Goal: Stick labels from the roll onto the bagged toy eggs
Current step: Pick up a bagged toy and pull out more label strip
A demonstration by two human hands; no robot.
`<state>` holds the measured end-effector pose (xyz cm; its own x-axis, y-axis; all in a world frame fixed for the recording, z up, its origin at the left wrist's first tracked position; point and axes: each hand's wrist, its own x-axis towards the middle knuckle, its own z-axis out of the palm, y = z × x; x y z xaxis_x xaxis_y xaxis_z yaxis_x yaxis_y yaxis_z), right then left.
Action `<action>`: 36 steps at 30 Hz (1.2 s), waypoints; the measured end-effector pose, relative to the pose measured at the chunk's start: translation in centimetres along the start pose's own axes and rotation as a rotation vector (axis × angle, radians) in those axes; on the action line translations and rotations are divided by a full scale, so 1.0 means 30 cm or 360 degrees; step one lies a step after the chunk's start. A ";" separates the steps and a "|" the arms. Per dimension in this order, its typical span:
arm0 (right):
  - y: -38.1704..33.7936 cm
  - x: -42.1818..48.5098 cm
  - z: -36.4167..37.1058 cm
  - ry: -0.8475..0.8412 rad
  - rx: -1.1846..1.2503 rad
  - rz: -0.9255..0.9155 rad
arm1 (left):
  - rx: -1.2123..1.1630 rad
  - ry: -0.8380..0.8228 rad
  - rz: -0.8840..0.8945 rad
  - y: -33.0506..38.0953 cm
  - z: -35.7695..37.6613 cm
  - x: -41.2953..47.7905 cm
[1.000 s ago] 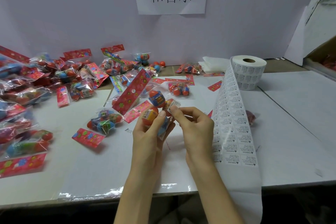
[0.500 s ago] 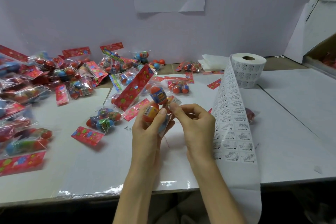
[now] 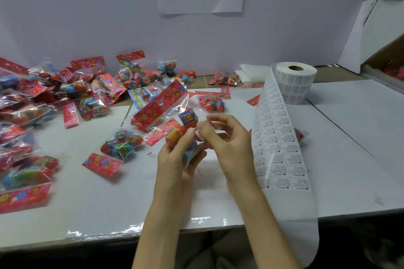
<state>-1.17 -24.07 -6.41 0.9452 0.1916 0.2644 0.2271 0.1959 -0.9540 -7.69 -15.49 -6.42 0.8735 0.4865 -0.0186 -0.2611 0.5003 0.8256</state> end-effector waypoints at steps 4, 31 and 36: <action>-0.004 0.005 -0.027 -0.0029 -0.0109 -0.0015 | 0.0089 0.0038 0.0060 -0.004 0.004 -0.003; 0.005 0.018 -0.058 -0.0175 -0.0044 -0.0044 | 0.0439 0.0290 0.0237 -0.024 -0.001 0.012; -0.002 0.018 -0.066 -0.0309 -0.0019 -0.0001 | 0.0429 0.0310 0.0260 -0.025 -0.005 0.014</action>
<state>-0.20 -25.88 -6.48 0.8824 0.3736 0.2861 0.2314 0.1851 -0.9551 -7.18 -15.55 -7.14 0.7280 0.6845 0.0399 -0.2501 0.2108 0.9450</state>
